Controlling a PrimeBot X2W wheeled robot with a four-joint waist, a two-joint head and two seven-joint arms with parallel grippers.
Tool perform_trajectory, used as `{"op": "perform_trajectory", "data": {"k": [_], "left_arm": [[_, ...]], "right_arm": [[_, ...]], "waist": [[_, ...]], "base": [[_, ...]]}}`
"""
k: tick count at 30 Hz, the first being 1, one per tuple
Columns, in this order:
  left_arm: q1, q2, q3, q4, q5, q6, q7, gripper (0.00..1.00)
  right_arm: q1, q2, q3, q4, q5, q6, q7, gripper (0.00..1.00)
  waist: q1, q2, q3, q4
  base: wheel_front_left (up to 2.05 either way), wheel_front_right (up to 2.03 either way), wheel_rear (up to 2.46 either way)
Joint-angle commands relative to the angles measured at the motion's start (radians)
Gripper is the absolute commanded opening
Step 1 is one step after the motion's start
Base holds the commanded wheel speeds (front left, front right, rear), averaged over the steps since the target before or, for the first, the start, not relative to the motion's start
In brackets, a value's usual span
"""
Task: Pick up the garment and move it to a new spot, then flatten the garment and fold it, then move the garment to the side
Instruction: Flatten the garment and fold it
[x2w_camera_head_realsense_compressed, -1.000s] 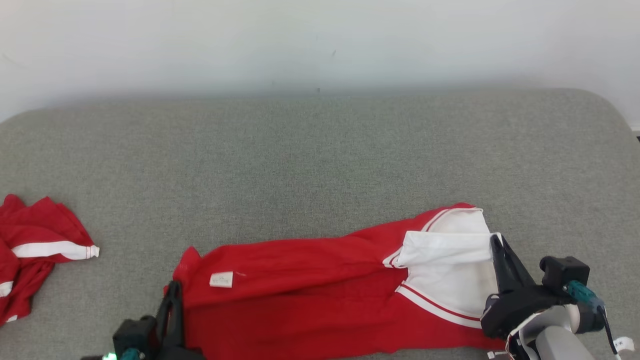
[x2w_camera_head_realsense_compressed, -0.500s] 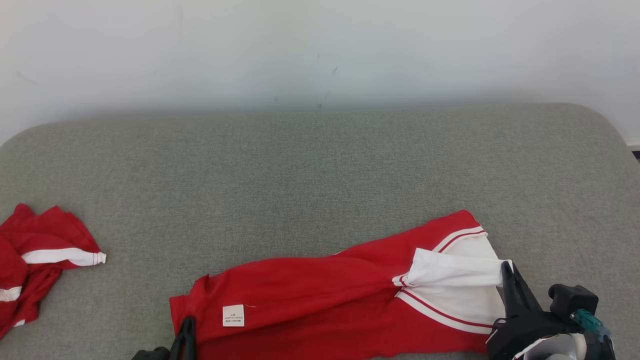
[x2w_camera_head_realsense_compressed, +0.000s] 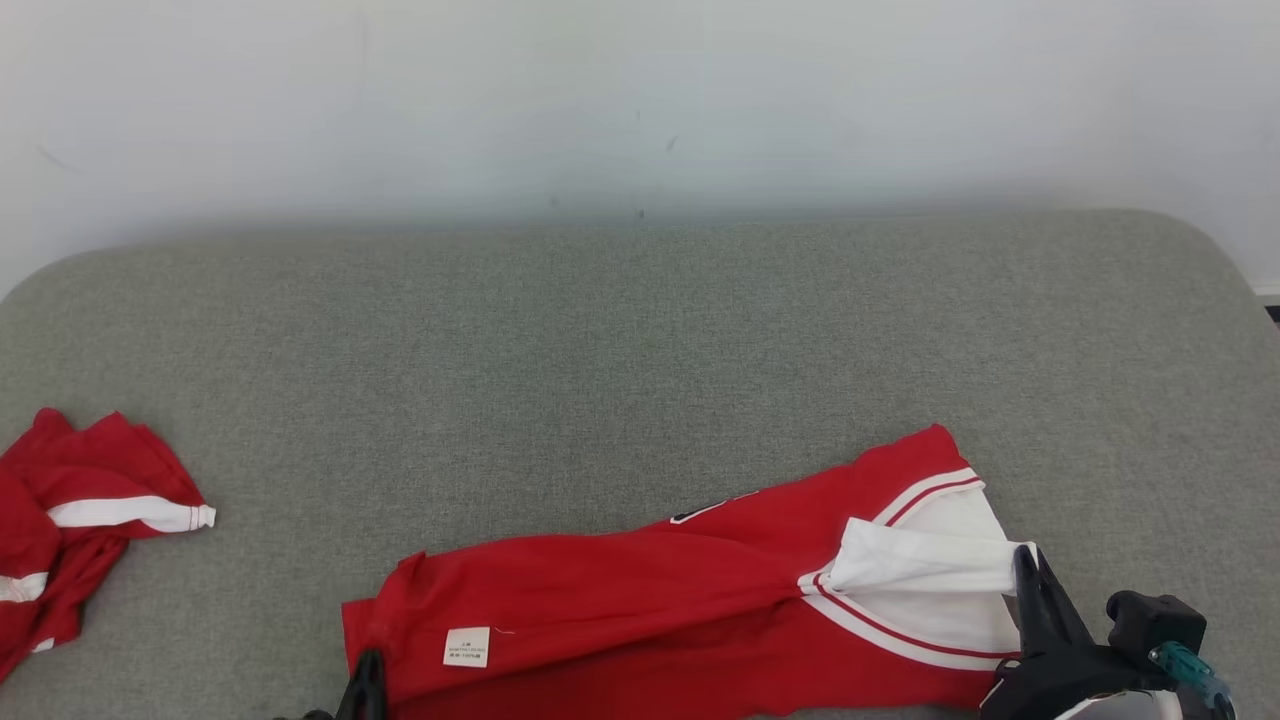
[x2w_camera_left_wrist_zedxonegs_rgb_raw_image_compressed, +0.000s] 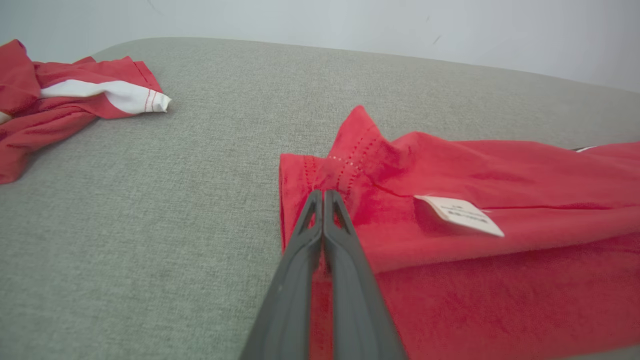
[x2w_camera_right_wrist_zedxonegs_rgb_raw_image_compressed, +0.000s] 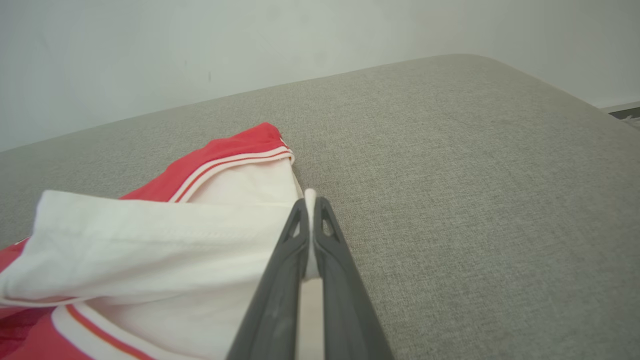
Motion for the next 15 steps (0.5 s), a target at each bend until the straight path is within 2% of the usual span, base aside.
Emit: {"op": "perform_trajectory", "data": {"k": [1,5,6,7,8,15], "left_arm": [[0.015,0.000,0.000,-0.002,-0.005,0.005,-0.003,0.00],[0.022,0.000,-0.003,-0.003,-0.008,0.002,-0.003,0.00],[0.025,0.000,-0.001,-0.005,-0.007,0.003,-0.003,0.28],[0.027,0.000,0.000,-0.009,-0.006,0.007,-0.003,0.47],[0.031,0.000,0.002,-0.014,-0.004,0.009,-0.003,1.00],[0.081,0.000,0.041,-0.082,0.013,0.049,-0.003,1.00]], "right_arm": [[0.013,0.003,-0.003,0.001,-0.009,-0.003,-0.001,0.00],[0.023,0.011,-0.003,0.017,0.002,-0.003,0.000,0.00],[0.022,0.010,-0.001,0.023,0.006,-0.003,-0.001,0.03],[0.018,0.008,0.000,0.026,0.008,-0.003,-0.001,0.36],[0.017,0.007,-0.001,0.028,0.011,-0.003,-0.001,1.00],[0.027,0.016,-0.009,-0.022,-0.007,-0.003,0.000,1.00]], "waist": [[0.0000,0.0000,-0.002,0.002],[0.0000,0.0000,-0.006,0.005],[0.0000,0.0000,-0.007,0.005],[0.0000,0.0000,-0.009,0.005],[0.0000,0.0000,-0.012,0.005],[0.0000,0.0000,-0.036,0.003]], "base": [[0.00,0.00,0.00],[0.00,0.00,0.00],[0.00,0.00,0.00],[0.00,0.00,0.00],[0.00,0.00,0.00],[0.00,0.00,0.00]]}}
